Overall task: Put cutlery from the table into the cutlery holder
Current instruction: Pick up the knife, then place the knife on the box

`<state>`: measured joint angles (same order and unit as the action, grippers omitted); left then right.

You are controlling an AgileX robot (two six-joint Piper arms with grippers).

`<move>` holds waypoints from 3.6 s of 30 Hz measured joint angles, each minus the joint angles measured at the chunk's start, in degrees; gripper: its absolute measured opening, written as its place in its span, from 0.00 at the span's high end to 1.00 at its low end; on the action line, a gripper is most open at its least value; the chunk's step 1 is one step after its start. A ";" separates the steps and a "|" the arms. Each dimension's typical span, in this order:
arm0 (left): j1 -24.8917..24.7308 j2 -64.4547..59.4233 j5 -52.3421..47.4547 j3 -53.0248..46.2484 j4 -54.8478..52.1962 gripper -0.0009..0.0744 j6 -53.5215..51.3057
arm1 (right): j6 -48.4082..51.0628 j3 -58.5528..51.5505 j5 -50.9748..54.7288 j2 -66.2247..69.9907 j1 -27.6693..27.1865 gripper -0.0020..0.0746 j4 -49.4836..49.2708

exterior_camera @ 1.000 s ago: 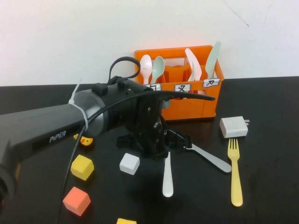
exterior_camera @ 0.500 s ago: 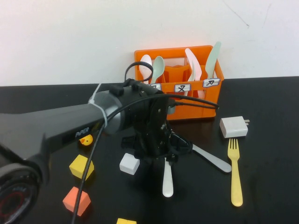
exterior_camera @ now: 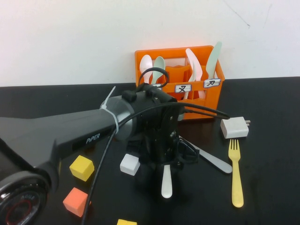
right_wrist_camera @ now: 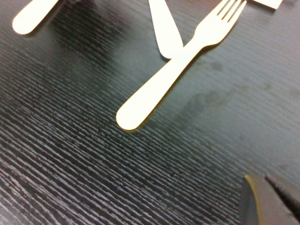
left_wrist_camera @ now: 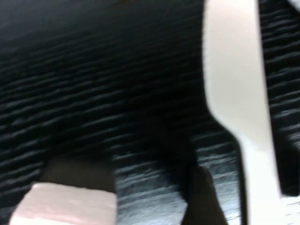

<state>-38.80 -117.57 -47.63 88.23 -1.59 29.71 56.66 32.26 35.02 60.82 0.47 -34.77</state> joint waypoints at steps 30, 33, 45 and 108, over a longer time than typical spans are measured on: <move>0.00 4.39 -0.93 0.27 -0.14 0.85 1.62 | 0.00 0.00 0.00 0.00 0.00 0.98 -0.54; 0.00 7.41 -0.97 0.27 -0.14 0.85 1.62 | 0.00 0.00 0.00 0.00 0.00 0.98 -0.86; 0.00 15.77 -2.21 0.27 -3.12 0.85 2.00 | 0.00 0.00 0.00 0.00 0.00 0.98 -1.35; 6.23 -3.29 63.33 10.43 -14.20 0.85 9.90 | 0.45 0.00 -1.49 0.00 0.00 0.98 -4.33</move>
<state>-32.57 -120.86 15.70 98.66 -15.79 39.61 57.10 32.26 33.52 60.82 0.47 -39.11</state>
